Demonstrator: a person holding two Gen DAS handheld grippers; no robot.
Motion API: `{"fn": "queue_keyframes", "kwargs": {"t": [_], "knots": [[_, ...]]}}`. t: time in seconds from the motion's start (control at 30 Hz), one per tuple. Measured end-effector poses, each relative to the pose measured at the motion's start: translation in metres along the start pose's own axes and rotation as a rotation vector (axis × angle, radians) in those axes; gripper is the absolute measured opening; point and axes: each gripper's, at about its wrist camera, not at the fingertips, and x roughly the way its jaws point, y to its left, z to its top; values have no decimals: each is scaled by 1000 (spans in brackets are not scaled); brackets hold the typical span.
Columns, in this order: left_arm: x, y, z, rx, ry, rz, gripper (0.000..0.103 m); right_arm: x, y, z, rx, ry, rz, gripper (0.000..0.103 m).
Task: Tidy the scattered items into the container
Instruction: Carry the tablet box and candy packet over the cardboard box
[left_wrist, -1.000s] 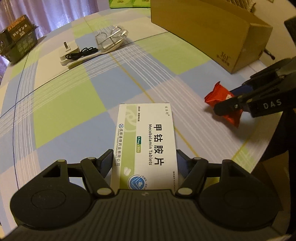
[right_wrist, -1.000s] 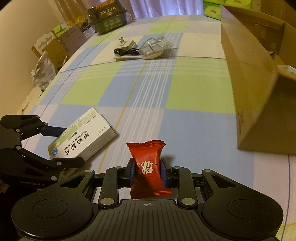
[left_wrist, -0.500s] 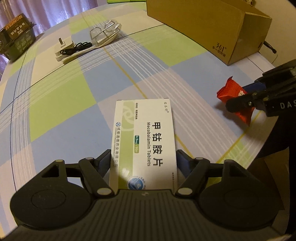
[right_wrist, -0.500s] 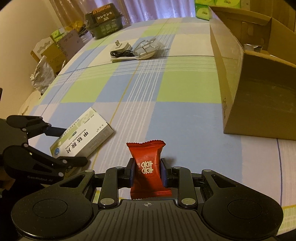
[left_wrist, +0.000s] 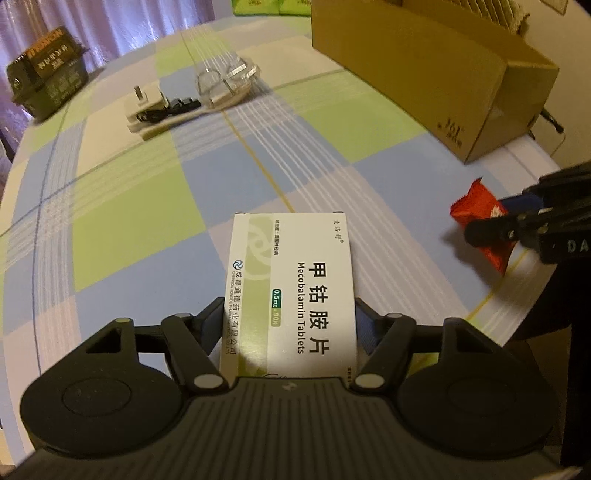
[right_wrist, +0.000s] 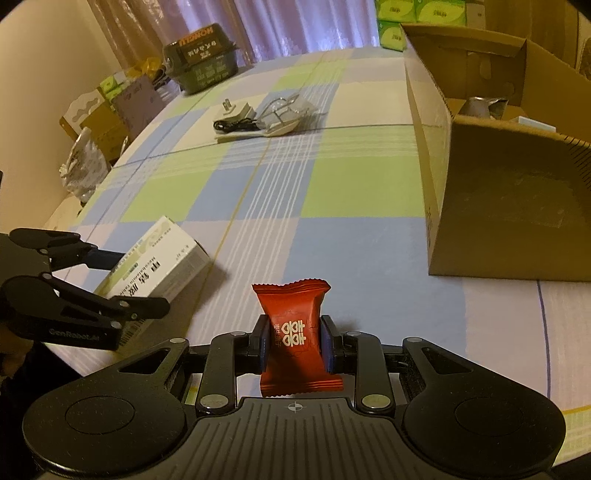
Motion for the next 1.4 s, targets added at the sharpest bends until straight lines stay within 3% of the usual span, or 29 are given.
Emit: {"fn": "queue_keyframes", "kwargs": {"t": [0.8,1.1,1.4], "knots": [[-46,-45,47,-25,-125,-72,67,-71,-4,25,18,-187,-24,30],[-61,-71,100,18,-205,-131,67,-107,-32,53,37,-286,-69,30],[-66,-106,160,40,-271,-216,67,-139,-81,91,59,-375,-168,30]]}}
